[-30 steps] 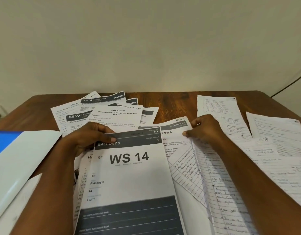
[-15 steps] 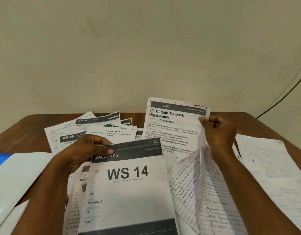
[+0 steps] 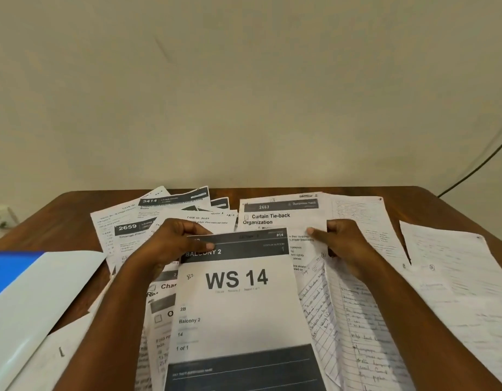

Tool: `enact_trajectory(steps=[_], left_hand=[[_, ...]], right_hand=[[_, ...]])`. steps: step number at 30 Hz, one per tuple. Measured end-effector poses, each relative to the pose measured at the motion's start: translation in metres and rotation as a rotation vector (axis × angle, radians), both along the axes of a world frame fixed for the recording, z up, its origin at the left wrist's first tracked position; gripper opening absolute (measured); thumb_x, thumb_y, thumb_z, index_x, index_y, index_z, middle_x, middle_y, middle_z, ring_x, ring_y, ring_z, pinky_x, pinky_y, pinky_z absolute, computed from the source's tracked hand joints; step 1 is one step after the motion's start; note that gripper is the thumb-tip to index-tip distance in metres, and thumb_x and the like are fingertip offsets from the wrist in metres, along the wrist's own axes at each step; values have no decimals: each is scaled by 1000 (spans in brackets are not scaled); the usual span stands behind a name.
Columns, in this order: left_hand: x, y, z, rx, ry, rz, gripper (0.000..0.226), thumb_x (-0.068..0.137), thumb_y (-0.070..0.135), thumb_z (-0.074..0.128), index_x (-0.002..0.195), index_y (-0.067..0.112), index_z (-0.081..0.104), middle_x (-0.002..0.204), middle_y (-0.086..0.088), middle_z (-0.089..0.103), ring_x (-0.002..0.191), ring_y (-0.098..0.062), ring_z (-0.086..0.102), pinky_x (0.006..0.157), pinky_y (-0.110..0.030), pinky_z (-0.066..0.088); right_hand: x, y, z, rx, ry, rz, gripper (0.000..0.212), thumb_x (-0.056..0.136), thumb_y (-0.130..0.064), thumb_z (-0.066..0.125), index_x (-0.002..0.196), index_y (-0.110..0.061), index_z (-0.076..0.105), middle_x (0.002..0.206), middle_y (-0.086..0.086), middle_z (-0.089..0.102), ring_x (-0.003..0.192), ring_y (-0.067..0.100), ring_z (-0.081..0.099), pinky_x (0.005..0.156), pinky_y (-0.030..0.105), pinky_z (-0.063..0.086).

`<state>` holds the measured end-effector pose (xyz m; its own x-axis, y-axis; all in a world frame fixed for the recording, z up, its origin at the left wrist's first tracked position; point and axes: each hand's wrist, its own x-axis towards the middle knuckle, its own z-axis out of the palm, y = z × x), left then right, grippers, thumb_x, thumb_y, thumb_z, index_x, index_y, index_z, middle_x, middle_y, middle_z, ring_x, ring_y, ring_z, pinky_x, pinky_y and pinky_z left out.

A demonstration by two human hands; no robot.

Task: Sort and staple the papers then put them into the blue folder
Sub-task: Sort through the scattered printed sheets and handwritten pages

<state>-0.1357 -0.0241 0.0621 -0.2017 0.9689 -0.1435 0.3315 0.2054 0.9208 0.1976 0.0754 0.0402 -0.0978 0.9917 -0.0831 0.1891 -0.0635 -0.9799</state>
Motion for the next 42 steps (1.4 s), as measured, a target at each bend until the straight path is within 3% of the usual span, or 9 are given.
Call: enact_trajectory(steps=[2, 4, 8, 12, 19, 28, 33, 37, 42], left_hand=[[1, 2, 0, 13, 0, 13, 13, 81, 13, 87, 94, 17, 82, 97, -1, 82, 104, -30, 72, 92, -44, 58], [0, 3, 0, 37, -15, 17, 15, 81, 14, 87, 95, 17, 82, 96, -1, 82, 103, -30, 73, 91, -45, 58], [0, 0, 6, 101, -55, 38, 17, 80, 12, 86, 96, 14, 81, 93, -3, 82, 93, -27, 76, 81, -42, 60], [3, -1, 13, 137, -82, 38, 15, 82, 12, 84, 96, 14, 80, 92, -2, 82, 89, -23, 75, 69, -32, 58], [6, -4, 21, 170, -93, 24, 12, 83, 10, 83, 94, 14, 80, 92, -2, 82, 90, -23, 75, 72, -34, 58], [4, -6, 22, 194, -96, 4, 12, 85, 10, 81, 96, 13, 80, 94, -3, 82, 93, -27, 76, 80, -41, 61], [0, -5, 14, 152, -113, 39, 17, 82, 14, 85, 99, 15, 80, 95, -1, 82, 94, -23, 75, 77, -35, 58], [6, -3, 7, 177, -81, 92, 16, 82, 11, 86, 97, 16, 80, 89, 3, 82, 77, -12, 77, 56, -19, 55], [4, 0, 4, 216, -19, 161, 20, 83, 16, 86, 102, 20, 79, 100, 3, 80, 82, -15, 79, 64, -24, 60]], right_hand=[[-3, -2, -4, 17, -27, -14, 15, 91, -12, 78, 105, -7, 77, 102, 7, 81, 86, 22, 79, 77, 36, 64], [-4, 3, -2, 113, -10, -178, 5, 91, -15, 79, 94, -17, 76, 100, 5, 80, 87, 23, 78, 81, 41, 64], [7, 8, 23, 281, 121, -410, 18, 91, -24, 80, 80, -31, 69, 94, -6, 76, 90, 21, 76, 83, 43, 64], [16, 5, 41, 344, 380, -506, 9, 93, -23, 78, 87, -27, 72, 90, -12, 78, 89, 13, 77, 76, 32, 62], [14, 1, 42, 428, 631, -577, 6, 95, -20, 76, 95, -26, 75, 94, -13, 81, 95, 14, 78, 84, 39, 62], [7, 4, 27, -20, 423, -41, 22, 93, -6, 72, 114, 0, 73, 114, 17, 77, 99, 31, 77, 84, 45, 64], [-4, -9, 26, -152, 261, 221, 25, 95, -8, 69, 118, 2, 71, 113, 18, 77, 101, 33, 77, 75, 40, 66], [-9, -17, 19, -166, 126, 294, 26, 92, -14, 72, 114, -1, 73, 112, 14, 79, 97, 32, 78, 81, 42, 65], [-21, -29, 12, -162, 10, 398, 43, 75, -30, 80, 111, -6, 79, 108, 11, 80, 96, 34, 78, 92, 50, 60]])
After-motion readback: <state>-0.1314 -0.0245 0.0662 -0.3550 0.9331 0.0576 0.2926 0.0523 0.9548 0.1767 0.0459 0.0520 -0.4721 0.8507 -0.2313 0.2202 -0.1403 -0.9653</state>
